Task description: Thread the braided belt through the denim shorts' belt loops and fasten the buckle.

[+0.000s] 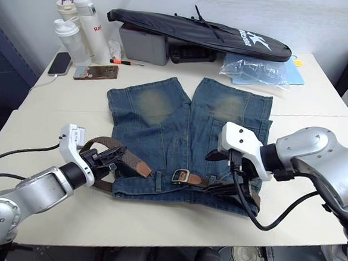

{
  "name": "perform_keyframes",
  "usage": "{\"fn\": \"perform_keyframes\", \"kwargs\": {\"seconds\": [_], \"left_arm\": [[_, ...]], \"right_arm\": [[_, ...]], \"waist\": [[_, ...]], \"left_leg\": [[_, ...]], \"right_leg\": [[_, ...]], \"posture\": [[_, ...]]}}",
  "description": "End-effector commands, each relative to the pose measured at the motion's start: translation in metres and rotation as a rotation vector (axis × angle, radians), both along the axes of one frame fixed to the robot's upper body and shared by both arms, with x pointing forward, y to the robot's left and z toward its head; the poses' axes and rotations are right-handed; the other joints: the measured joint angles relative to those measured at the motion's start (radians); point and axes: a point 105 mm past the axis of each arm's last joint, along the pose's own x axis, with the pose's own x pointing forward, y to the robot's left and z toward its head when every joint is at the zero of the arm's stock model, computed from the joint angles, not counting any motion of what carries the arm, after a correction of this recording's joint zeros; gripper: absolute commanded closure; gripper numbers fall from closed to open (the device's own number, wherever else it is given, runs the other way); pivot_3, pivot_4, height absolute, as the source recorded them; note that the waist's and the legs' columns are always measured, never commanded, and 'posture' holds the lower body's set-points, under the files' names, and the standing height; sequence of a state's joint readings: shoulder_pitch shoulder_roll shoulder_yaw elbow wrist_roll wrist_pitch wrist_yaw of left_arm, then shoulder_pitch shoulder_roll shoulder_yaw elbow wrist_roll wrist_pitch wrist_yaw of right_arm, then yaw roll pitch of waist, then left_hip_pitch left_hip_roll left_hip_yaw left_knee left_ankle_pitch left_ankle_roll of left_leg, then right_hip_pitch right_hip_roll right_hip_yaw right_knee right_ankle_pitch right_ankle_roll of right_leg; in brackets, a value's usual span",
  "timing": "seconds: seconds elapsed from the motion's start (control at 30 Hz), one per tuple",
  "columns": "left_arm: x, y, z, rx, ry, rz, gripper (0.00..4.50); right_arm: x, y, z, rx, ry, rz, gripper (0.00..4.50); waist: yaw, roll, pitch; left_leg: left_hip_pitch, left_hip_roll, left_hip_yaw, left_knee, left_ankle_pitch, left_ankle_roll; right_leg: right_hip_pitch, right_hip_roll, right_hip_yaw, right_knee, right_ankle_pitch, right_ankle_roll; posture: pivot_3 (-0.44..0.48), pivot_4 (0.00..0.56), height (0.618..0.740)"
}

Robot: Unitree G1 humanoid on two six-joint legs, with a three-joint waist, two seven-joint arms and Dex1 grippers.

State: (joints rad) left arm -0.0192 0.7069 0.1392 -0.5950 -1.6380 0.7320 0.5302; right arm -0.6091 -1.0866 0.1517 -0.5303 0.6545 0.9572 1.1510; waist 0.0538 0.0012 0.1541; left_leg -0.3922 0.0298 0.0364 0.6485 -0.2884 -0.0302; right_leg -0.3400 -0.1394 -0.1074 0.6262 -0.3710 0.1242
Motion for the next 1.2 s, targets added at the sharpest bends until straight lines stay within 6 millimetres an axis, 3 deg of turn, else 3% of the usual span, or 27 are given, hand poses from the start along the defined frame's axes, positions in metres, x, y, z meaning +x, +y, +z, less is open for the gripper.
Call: {"fn": "perform_keyframes", "kwargs": {"seconds": [0.03, 0.53, 0.87, 1.2], "left_arm": [[-0.009, -0.013, 0.007, 0.022, -0.044, -0.056, 4.50], [-0.009, -0.012, -0.018, 0.178, 0.051, 0.009, 4.50], [-0.011, -0.026, -0.026, -0.021, 0.160, 0.097, 4.50], [-0.017, -0.037, -0.037, -0.074, 0.249, 0.192, 4.50]], "right_arm": [[0.002, 0.003, 0.007, 0.005, -0.046, 0.015, 0.02], [0.009, 0.001, 0.005, -0.010, -0.069, -0.010, 0.02], [0.010, 0.001, 0.005, -0.012, -0.080, -0.024, 0.02], [0.014, 0.008, 0.009, -0.039, -0.083, 0.028, 0.02]], "waist": [[0.000, 0.000, 0.000], [0.000, 0.000, 0.000], [0.002, 0.000, 0.000], [0.003, 0.000, 0.000]], "left_leg": [[0.000, 0.000, 0.000, 0.000, 0.000, 0.000], [0.000, 0.000, 0.000, 0.000, 0.000, 0.000], [0.000, 0.000, 0.000, 0.001, 0.000, 0.000], [0.000, 0.000, 0.000, 0.002, 0.000, 0.000]], "right_leg": [[0.000, 0.000, 0.000, 0.000, 0.000, 0.000], [0.000, 0.000, 0.000, 0.000, 0.000, 0.000], [0.000, -0.001, 0.000, 0.000, 0.000, 0.000], [0.002, 0.000, 0.000, 0.000, 0.000, 0.000]], "posture": [[0.000, 0.150, 0.652], [0.000, 0.150, 0.652], [0.000, 0.150, 0.652], [0.000, 0.150, 0.652]]}}
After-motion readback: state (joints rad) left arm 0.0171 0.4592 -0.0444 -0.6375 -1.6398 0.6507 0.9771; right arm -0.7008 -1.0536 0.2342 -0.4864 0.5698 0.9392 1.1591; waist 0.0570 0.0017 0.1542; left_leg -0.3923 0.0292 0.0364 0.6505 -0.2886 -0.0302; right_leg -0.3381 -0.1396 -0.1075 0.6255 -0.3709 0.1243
